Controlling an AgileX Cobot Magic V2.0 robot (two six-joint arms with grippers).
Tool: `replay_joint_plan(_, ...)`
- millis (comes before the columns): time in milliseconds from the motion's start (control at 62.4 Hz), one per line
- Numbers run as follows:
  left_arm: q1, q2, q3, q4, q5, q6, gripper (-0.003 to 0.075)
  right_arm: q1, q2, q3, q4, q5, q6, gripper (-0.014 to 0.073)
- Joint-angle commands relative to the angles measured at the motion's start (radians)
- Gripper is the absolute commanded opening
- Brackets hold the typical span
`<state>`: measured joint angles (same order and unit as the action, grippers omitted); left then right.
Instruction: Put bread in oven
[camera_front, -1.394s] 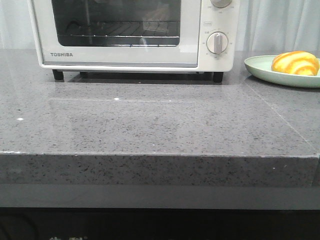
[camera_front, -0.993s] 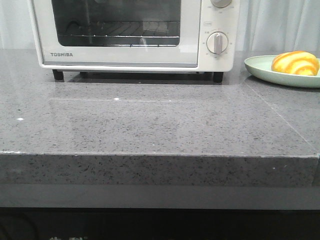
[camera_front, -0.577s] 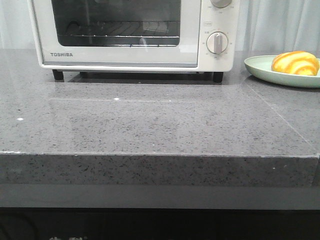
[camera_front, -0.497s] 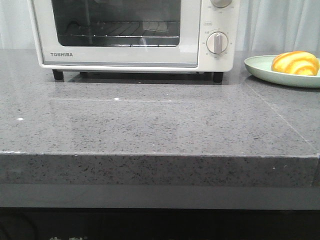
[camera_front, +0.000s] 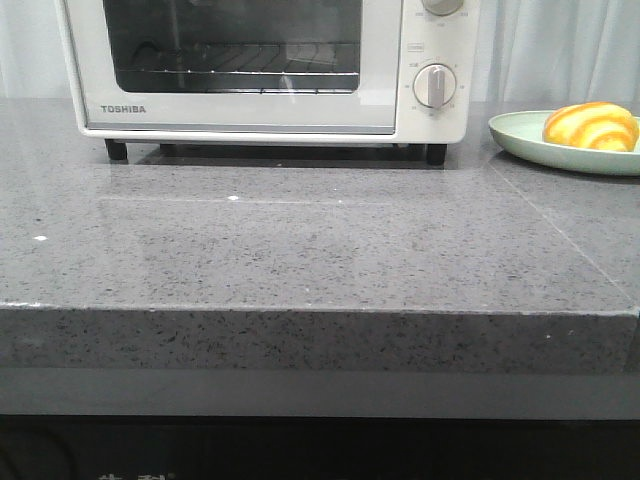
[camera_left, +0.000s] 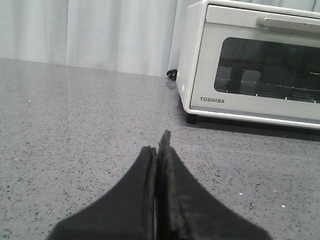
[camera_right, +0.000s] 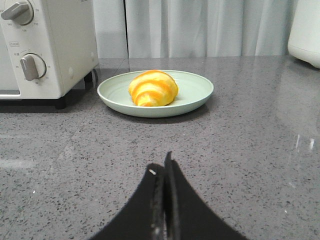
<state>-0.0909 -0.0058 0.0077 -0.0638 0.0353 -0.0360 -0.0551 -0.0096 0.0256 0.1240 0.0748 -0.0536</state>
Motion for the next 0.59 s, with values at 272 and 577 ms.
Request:
replay_joint_plan(272, 0.003, -0.018, -0.096, -0.015, -0.055, -0.001, -0.0018, -0.002, -0.022, -0.065, 0.053, -0.075, -0.003, -0.0121)
replay_joint_plan(577, 0.003, 0.107, -0.457, -0.011, 0.194, -0.001, -0.0018, -0.002, 0.030, -0.386, -0.001, 0.106, -0.007, -0.0121)
